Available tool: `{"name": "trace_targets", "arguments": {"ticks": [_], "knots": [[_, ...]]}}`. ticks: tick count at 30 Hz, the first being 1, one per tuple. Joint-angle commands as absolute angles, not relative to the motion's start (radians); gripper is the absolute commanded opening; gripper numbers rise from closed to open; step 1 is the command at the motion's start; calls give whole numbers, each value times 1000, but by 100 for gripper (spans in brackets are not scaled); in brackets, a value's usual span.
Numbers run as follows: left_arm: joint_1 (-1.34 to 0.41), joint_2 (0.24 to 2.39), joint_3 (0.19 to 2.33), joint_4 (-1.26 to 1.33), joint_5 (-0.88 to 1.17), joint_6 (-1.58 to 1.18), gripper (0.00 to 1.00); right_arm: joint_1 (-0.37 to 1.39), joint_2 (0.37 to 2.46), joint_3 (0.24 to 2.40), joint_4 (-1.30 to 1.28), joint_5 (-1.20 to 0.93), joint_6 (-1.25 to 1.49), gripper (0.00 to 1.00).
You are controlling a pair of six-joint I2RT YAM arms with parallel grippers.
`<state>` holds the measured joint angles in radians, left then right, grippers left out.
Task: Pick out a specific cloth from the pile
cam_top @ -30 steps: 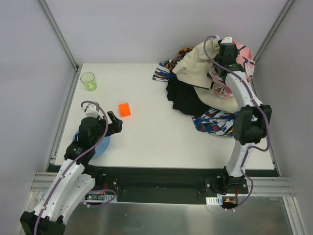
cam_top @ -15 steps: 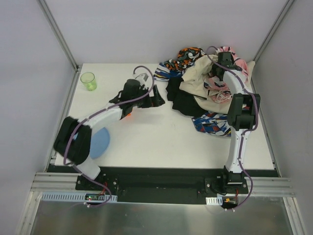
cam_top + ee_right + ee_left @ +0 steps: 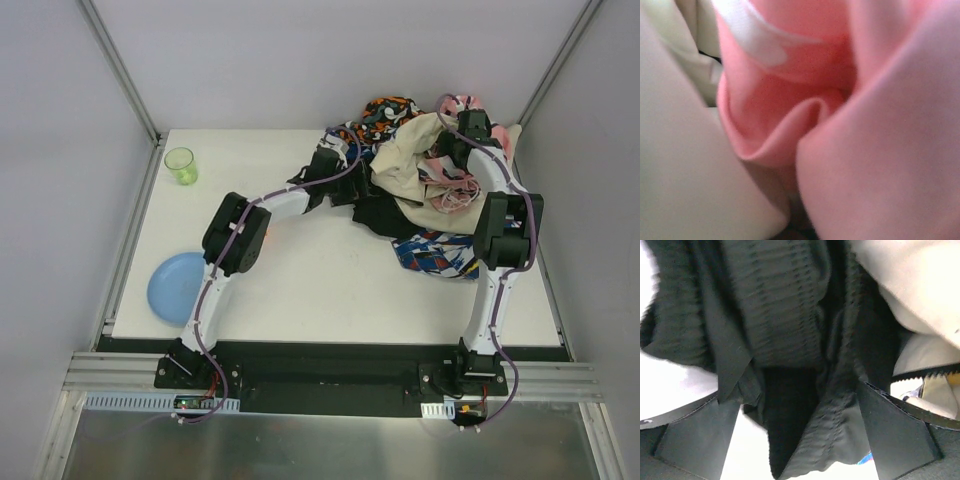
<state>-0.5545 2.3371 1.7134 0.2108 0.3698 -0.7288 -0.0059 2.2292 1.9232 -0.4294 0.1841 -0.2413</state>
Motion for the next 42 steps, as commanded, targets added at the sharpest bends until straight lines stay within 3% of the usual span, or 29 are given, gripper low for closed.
{"name": "trace_targets", "arguments": {"ticks": [1,4,5,6,7,16,22,31,36,41,42], "knots": [[-587,2423,1830,187,391,-798,84,12,2200,1861,-496,45,-172,80],[-592,2444,1861,189,437,-822,47,14,2201,1841,-480,41,-160,80],[-597,2433,1853,189,436,-813,29,12,2201,1838,-480,44,-152,80],[-601,2413,1839,189,431,-801,2,12,2206,1838,-480,48,-150,80],[-603,2384,1810,189,423,-792,0,14,2210,1836,-480,49,-150,80],[-603,1731,1419,25,137,-522,0,11,2264,1867,-525,227,-169,80],[-601,1396,1443,-149,25,-329,0,3,2330,1925,-569,246,-172,80],[-601,1246,1660,-235,8,-224,0,-23,2287,1899,-549,219,-189,81],[-603,1201,1787,-279,129,-207,0,-25,2241,1881,-549,204,-183,83],[-601,1209,1870,-310,155,-178,0,-25,2134,1812,-525,178,-169,100],[-601,1218,1881,-310,138,-169,0,-25,2099,1803,-520,176,-166,96]]}}
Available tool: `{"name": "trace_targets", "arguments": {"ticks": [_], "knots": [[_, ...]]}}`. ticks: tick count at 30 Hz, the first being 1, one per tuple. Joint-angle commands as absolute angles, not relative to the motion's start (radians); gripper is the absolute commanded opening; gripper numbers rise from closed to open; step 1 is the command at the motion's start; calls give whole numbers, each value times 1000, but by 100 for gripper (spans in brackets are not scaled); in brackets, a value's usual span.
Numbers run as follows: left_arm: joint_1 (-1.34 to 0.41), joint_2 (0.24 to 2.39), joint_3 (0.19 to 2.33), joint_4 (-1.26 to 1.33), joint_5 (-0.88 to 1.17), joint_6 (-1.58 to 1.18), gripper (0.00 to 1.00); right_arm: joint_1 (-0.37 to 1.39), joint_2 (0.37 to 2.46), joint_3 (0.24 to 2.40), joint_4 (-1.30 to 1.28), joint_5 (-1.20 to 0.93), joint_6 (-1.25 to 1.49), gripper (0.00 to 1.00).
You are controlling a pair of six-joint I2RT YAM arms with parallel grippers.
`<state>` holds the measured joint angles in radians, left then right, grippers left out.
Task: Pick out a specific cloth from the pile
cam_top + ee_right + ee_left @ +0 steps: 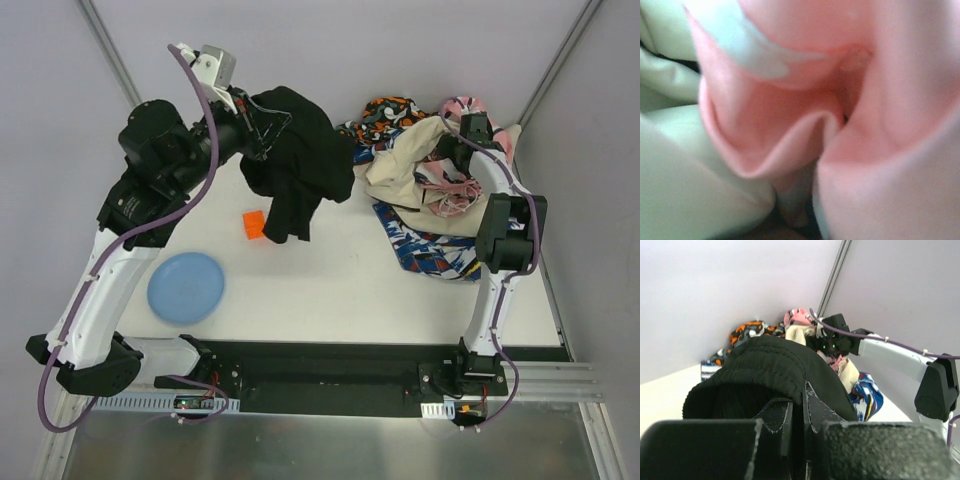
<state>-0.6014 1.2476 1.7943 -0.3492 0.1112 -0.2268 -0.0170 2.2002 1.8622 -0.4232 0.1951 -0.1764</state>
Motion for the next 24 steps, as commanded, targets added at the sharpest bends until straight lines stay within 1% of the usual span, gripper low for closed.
{"name": "trace_targets", "arguments": {"ticks": [1,5,7,11,13,15,16,21,24], "knots": [[-601,1226,1894,-310,96,-158,0,-25,2071,1793,-519,173,-166,96],[-600,1304,1965,-310,-66,-82,0,-23,1945,1760,-532,182,-137,96],[-592,1371,2031,-310,-164,-40,0,-21,1873,1743,-558,233,-100,96],[-516,1529,2213,-316,-248,-9,0,-21,1676,1651,-560,340,-14,96],[-459,1612,2281,-321,-255,-20,0,-21,1570,1579,-532,383,-3,96],[-402,1660,2309,-325,-218,-46,0,-21,1461,1502,-494,420,34,96],[-368,1681,2307,-325,-198,-64,0,-21,1401,1458,-479,439,38,96],[-308,1811,2290,-324,-169,-48,0,-21,1123,1237,-403,500,89,96],[-282,1909,2284,-324,-152,-49,0,-21,1014,1160,-405,503,124,96]]}}
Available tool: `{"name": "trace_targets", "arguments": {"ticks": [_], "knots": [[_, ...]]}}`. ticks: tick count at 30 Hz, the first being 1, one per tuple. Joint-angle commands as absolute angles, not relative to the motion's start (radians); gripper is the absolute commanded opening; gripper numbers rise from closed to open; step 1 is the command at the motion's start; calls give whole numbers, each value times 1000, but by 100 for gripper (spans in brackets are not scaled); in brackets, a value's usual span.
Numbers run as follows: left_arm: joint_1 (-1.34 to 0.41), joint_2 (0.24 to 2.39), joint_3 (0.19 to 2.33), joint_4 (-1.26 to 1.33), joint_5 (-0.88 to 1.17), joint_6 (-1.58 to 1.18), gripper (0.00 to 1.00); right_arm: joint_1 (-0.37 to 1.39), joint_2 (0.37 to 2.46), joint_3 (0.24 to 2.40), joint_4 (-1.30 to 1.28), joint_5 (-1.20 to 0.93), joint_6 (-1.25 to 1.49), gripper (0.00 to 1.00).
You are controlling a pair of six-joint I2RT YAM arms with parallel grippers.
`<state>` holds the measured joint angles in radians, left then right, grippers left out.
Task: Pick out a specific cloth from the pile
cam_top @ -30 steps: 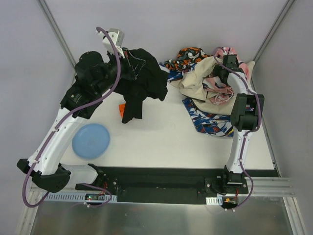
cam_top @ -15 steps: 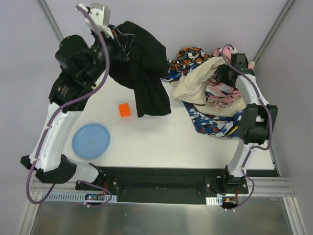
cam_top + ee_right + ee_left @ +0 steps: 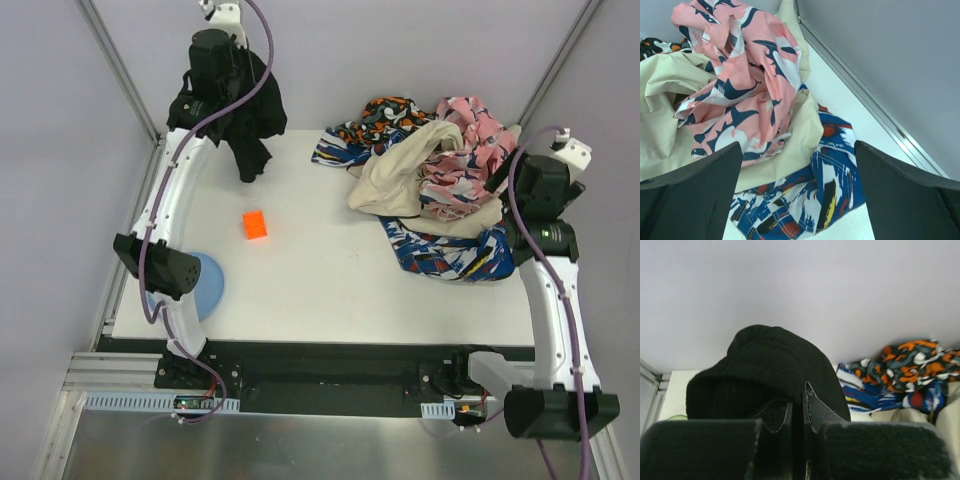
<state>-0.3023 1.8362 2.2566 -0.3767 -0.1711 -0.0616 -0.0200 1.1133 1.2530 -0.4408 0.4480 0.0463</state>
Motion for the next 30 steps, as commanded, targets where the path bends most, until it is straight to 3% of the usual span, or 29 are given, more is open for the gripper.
{"name": "trace_targets", "arguments": {"ticks": [1,6,11,12,13,14,15,21,25,30], "knots": [[-273,1949,2286,-324,-149,-60,0,-21,991,1146,-414,497,135,96],[-227,2138,2287,-325,-106,-132,0,-21,913,1054,-494,401,179,96],[-178,2324,2309,-348,-158,-182,12,-21,821,849,-463,264,230,96],[-167,2345,2307,-366,-160,-208,20,-21,807,819,-456,232,235,96],[-158,2362,2307,-386,-144,-233,41,-21,799,792,-450,204,238,96],[-147,2364,2306,-415,-127,-256,63,-21,795,773,-443,177,230,96],[-143,2350,2301,-431,-100,-264,99,-21,795,762,-443,160,227,96],[-155,2087,2185,-446,73,-258,99,-21,790,716,-457,113,224,96],[-199,1844,2073,-460,71,-186,99,-21,753,680,-439,112,236,96],[-247,1516,1780,-486,70,-195,99,-21,683,606,-413,65,210,95]]}}
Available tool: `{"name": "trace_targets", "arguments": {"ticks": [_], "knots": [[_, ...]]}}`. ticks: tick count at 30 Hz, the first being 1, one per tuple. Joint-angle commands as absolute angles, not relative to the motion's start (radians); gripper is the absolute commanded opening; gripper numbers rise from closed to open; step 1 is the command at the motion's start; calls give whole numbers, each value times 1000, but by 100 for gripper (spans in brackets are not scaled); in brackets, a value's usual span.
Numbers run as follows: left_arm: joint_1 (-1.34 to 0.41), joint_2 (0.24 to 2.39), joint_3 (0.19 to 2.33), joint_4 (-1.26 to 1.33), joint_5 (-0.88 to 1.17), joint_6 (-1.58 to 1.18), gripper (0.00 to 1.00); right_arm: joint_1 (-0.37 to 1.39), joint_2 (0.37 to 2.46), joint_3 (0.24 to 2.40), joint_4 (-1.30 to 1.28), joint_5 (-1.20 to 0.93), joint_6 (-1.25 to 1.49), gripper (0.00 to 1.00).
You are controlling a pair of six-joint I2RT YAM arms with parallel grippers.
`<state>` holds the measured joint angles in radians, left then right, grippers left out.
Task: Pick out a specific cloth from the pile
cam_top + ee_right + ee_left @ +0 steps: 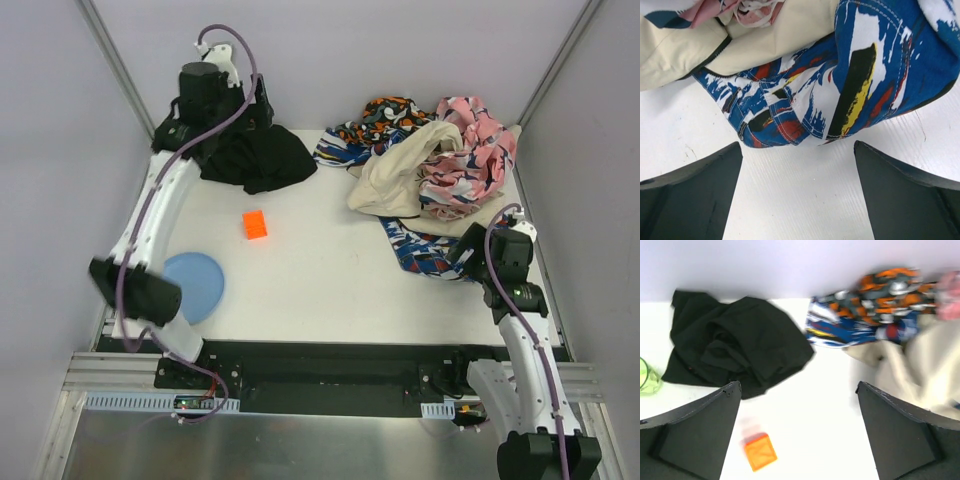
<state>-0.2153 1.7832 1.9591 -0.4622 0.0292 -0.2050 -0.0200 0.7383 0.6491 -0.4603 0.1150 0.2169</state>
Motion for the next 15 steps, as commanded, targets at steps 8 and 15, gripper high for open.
{"name": "trace_targets", "arguments": {"ticks": [8,15], "knots": [[-443,1034,1027,-359,20,-386,99,-21,560,537,-402,11,195,96],[-451,731,683,-330,-24,-472,99,-21,448,483,-371,11,179,96]]}}
